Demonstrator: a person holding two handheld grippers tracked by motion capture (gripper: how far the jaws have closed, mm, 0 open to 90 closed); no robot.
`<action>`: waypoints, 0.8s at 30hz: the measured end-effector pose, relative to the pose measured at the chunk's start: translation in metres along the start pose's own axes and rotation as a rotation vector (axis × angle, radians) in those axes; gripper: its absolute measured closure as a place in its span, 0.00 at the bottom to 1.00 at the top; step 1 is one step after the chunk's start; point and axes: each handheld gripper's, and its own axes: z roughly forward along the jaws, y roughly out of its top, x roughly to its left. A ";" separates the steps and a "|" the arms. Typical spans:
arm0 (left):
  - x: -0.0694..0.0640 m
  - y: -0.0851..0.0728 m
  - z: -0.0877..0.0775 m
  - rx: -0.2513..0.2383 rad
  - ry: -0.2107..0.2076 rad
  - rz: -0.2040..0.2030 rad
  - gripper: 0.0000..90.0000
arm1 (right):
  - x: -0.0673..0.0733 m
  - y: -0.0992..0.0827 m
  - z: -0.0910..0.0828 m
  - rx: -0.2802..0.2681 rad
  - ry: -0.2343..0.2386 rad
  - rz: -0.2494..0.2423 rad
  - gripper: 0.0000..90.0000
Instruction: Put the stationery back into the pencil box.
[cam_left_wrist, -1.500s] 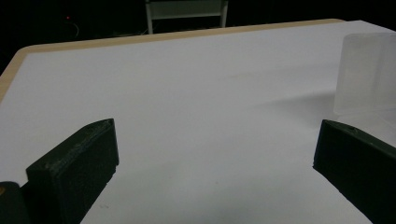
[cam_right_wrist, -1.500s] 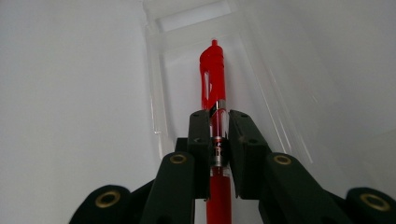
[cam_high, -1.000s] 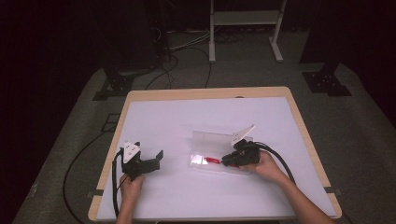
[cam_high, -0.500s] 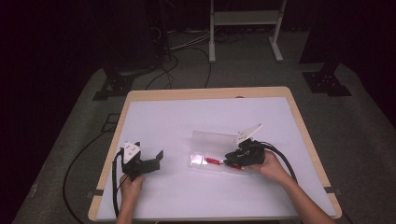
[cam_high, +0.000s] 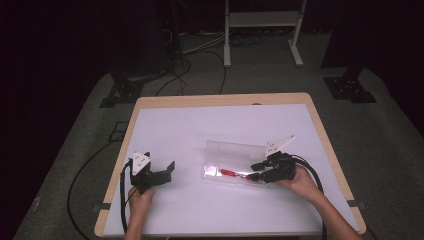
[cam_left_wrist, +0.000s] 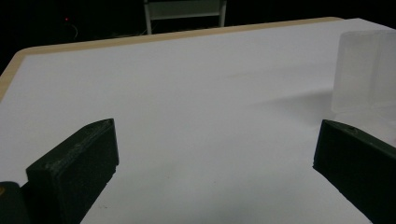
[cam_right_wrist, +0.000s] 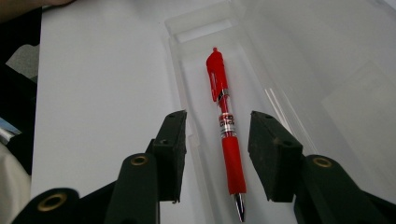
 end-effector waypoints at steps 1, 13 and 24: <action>0.000 0.000 0.000 0.001 0.000 0.000 0.00 | 0.001 -0.001 -0.002 -0.005 -0.002 0.001 0.61; 0.000 0.000 0.000 0.001 0.001 0.003 0.00 | 0.004 -0.014 -0.019 -0.034 -0.012 0.023 0.53; -0.001 0.000 0.000 0.002 0.001 0.003 0.00 | 0.005 -0.029 -0.034 -0.049 -0.033 0.051 0.48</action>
